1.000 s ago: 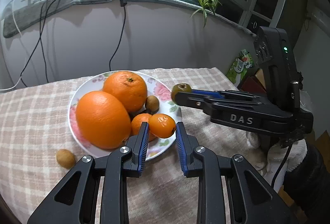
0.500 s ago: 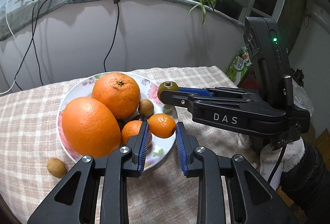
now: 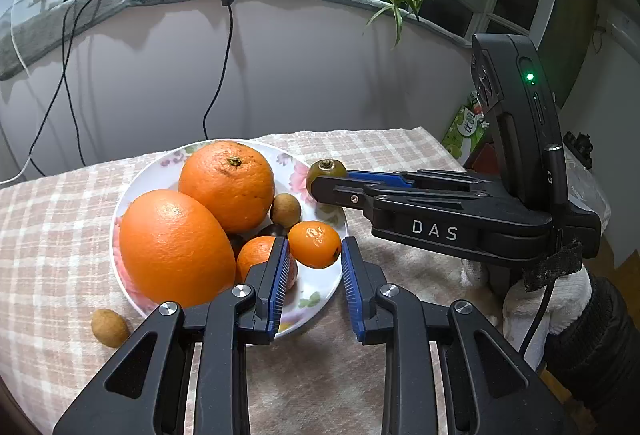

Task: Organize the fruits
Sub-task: 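Open both grippers to drop the mandarin and kiwi onto the plate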

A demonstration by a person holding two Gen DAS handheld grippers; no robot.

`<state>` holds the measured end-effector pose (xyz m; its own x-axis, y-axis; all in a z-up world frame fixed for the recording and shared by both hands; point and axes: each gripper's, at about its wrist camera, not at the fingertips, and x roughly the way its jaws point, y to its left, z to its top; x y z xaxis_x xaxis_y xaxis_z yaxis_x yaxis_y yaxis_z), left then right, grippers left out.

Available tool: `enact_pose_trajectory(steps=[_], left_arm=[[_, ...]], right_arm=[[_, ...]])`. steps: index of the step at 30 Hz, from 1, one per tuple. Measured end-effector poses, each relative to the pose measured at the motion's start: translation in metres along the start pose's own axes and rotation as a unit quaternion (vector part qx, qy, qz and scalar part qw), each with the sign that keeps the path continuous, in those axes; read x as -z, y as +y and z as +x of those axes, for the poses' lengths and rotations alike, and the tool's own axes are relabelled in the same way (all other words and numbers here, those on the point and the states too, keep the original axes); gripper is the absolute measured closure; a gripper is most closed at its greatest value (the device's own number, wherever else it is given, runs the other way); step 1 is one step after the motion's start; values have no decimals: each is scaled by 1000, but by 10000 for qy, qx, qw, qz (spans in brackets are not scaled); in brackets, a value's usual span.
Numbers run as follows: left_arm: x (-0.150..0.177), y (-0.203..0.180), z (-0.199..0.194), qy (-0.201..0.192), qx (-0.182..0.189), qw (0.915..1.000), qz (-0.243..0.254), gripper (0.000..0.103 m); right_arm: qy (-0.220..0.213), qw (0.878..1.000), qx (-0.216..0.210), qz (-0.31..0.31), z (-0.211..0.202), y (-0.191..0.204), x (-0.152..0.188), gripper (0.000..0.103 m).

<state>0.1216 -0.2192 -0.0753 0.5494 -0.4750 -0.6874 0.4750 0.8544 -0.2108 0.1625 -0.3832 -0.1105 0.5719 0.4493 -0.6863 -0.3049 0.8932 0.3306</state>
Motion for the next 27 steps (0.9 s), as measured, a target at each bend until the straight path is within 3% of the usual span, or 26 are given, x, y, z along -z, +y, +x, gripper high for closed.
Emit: enact_pose_trajectory(steps=[3, 8, 10, 11, 12, 13, 16, 18, 24, 27], left_arm=[[0, 0, -1, -6, -22, 10000, -1, 77], [0, 0, -2, -20, -61, 10000, -25, 68], [0, 0, -3, -20, -69, 10000, -24, 68], [0, 0, -3, -21, -77, 10000, -23, 67], [0, 1, -4, -23, -83, 10000, -25, 62], [0, 1, -4, -32, -95, 9999, -34, 56], [0, 1, -5, -35, -98, 9999, -29, 54], [0, 0, -7, -53, -118, 9999, -30, 43], [0, -3, -10, -65, -210, 9998, -13, 26], [0, -4, -10, -57, -276, 9996, 18, 25]], right_arm=[[-3, 10000, -7, -11, -1, 1, 0, 73], [24, 10000, -22, 2, 0, 1, 0, 71], [15, 10000, -27, 5, -1, 1, 1, 62], [-17, 10000, -21, 7, -3, 2, 1, 53], [-49, 10000, -8, 1, -4, 2, 0, 47], [-67, 10000, -5, -7, -5, 3, 0, 46], [-92, 10000, 9, -21, -8, 4, -1, 41], [-123, 9999, 45, -29, -10, 4, -1, 27], [-155, 9999, 3, -23, -13, 6, -2, 16], [-164, 9999, 14, -38, -13, 7, -2, 14]])
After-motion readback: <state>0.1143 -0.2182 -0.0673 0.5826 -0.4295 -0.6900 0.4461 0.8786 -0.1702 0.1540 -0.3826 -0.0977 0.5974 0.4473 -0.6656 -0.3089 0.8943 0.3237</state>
